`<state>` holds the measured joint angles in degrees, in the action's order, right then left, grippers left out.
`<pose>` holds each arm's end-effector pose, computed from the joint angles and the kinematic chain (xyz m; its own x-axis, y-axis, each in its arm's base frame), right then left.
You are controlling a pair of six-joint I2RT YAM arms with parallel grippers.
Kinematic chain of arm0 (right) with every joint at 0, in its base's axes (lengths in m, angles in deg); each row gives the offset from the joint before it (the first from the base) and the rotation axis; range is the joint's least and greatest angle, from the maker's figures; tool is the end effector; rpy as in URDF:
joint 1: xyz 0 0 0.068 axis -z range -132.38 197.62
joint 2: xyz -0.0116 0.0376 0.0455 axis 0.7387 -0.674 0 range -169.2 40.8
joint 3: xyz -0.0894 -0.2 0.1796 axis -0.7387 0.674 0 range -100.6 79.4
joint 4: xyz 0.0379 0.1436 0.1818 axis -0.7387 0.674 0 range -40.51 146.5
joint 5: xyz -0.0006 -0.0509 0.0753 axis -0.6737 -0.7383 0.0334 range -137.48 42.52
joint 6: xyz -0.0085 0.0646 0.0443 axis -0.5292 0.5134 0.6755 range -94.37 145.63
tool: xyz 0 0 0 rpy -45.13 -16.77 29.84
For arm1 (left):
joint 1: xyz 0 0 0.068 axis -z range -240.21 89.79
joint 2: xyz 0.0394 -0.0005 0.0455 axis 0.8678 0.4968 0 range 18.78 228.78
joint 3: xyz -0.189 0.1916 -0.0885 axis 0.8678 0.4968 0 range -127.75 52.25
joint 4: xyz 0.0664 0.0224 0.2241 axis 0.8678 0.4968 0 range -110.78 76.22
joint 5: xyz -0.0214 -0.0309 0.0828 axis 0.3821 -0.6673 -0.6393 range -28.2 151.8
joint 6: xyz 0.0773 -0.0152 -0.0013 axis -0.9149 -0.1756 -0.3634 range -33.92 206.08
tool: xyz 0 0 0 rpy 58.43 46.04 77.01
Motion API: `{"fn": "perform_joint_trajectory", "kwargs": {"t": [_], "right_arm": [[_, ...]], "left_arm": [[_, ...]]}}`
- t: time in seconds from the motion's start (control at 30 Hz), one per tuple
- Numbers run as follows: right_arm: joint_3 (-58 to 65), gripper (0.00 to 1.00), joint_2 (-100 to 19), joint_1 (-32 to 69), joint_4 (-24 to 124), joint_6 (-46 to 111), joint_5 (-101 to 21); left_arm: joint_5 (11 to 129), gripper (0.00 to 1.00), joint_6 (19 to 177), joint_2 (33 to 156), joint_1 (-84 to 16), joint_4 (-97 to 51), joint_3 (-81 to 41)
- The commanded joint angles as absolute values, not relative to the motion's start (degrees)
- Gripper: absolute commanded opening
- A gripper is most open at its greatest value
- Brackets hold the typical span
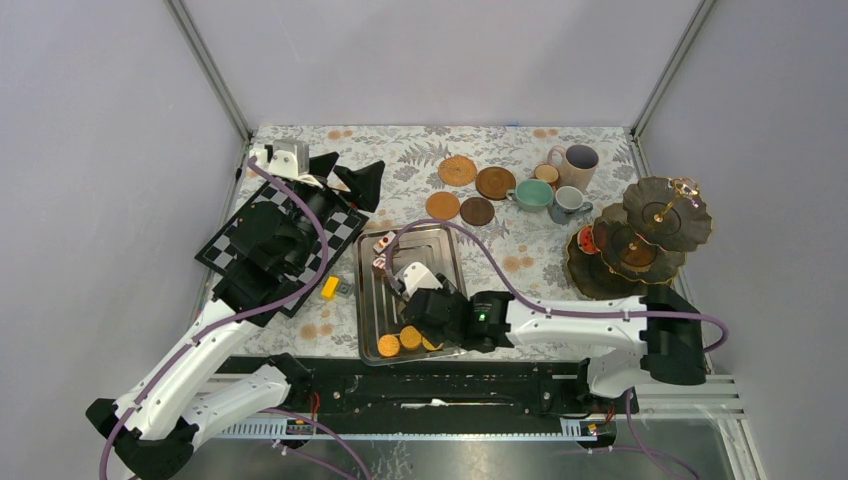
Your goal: Serve the afternoon tea
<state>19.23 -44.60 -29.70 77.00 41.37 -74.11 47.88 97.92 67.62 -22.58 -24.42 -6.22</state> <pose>0.0954 0.2866 0.2425 -0.3885 -0.6224 -0.6795 -0.7347 0.6542 -0.1792 0.1510 -0.0960 0.4478 0.0944 -0.3243 -0.9412 0.4358 0.8635 -0.2538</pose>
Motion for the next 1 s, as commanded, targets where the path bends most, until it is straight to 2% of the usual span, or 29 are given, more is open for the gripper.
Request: {"fn": "perform_joint_trajectory", "kwargs": {"t": [0.0,0.27,0.47,0.67,0.97], "right_arm": [[17.2,0.55,-40.0,-30.0,77.0,45.4,-81.3],[15.2,0.51,-39.4,-22.0,91.0,62.0,-91.0],[17.5,0.51,-37.6,-14.4,102.9,79.5,-94.2],[21.0,0.52,-34.1,-11.5,111.2,92.0,-97.0],[29.1,0.51,-24.7,-4.5,113.8,97.6,-99.0]], "left_arm": [[48.6,0.99,97.9,66.5,-22.4,-27.3,-6.1],[49.0,0.99,98.2,66.1,-22.4,-27.3,-6.1],[49.7,0.99,98.8,66.2,-22.3,-27.4,-6.1],[50.4,0.99,99.3,66.4,-22.3,-27.3,-6.2],[49.1,0.99,98.1,67.8,-22.4,-27.6,-5.8]]}}
